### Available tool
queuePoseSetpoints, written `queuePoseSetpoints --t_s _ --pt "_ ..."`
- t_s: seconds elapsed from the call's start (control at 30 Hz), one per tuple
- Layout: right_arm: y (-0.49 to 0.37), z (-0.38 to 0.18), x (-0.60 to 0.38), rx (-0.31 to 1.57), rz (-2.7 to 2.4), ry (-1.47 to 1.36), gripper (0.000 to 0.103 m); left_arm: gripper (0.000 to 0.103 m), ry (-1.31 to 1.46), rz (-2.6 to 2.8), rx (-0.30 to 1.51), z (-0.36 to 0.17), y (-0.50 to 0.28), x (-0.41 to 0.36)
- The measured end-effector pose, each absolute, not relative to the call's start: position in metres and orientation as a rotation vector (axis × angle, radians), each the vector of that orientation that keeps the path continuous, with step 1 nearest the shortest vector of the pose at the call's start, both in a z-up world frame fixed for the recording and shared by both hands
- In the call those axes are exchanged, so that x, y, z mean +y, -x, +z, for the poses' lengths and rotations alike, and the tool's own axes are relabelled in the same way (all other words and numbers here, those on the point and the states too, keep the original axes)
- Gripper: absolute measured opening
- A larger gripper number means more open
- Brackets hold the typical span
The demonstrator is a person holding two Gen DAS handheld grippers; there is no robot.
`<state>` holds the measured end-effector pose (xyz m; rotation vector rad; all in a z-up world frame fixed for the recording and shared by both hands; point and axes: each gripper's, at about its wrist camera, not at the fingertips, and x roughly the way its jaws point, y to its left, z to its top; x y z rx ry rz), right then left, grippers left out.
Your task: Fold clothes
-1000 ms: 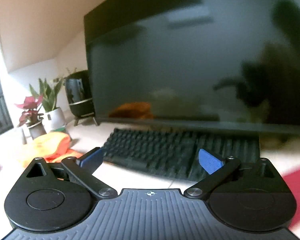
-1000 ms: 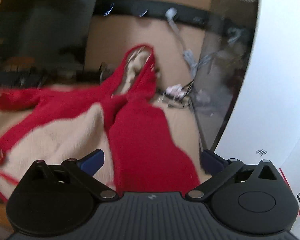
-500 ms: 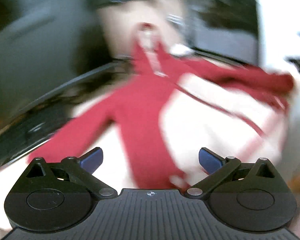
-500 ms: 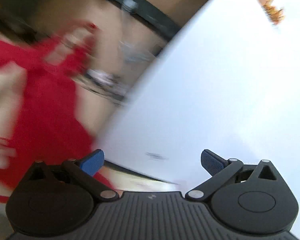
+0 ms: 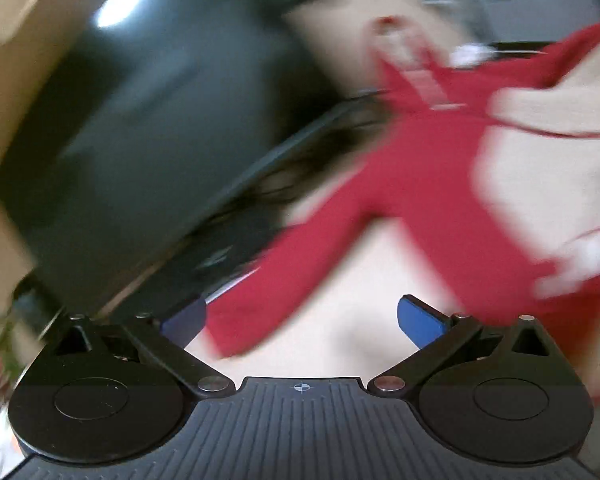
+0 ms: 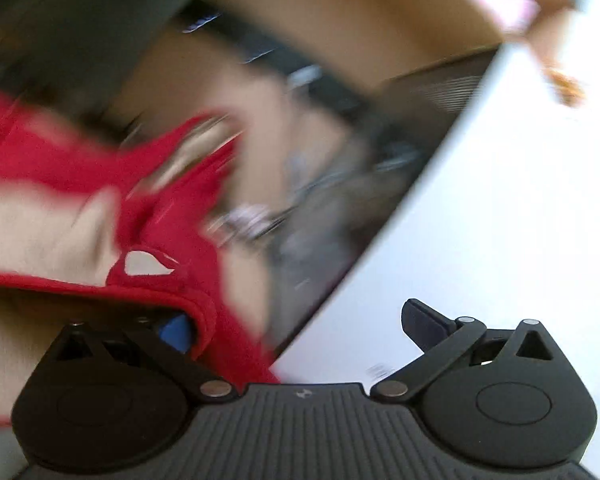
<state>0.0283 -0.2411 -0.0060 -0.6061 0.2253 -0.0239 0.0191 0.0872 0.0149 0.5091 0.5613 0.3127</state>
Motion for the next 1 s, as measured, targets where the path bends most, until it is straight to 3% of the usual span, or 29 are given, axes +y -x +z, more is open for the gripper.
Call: queuePoseSetpoints --t_s 0.13,0.23,0.47,0.63,0.83,0.9,1.0 --pt "-0.021 -0.001 -0.246 0.258 0.003 0.616 0.103 0.103 -0.189 0.111 0.582 0.052 -0.009 0.115" --pt "-0.02 -0.007 -0.242 0.272 -0.006 0.637 0.103 0.103 -0.118 -0.224 0.626 0.053 0.002 0.088" --pt "-0.036 0.013 -0.253 0.224 -0.038 0.607 0.103 0.103 -0.537 -0.183 0.664 0.003 0.008 0.03" --pt "-0.032 -0.01 -0.252 0.346 0.067 0.63 0.103 0.103 -0.355 0.121 0.655 0.029 -0.017 0.086" --pt "-0.025 -0.052 -0.233 0.488 0.105 0.709 0.103 0.103 -0.439 0.112 0.708 0.022 -0.028 0.092" --pt "-0.037 -0.034 -0.229 0.436 0.085 0.705 0.103 0.103 -0.513 0.12 0.687 0.029 -0.035 0.089" --pt "-0.058 0.042 -0.213 0.165 0.017 0.715 0.102 0.103 -0.644 0.198 0.48 0.09 -0.067 0.094"
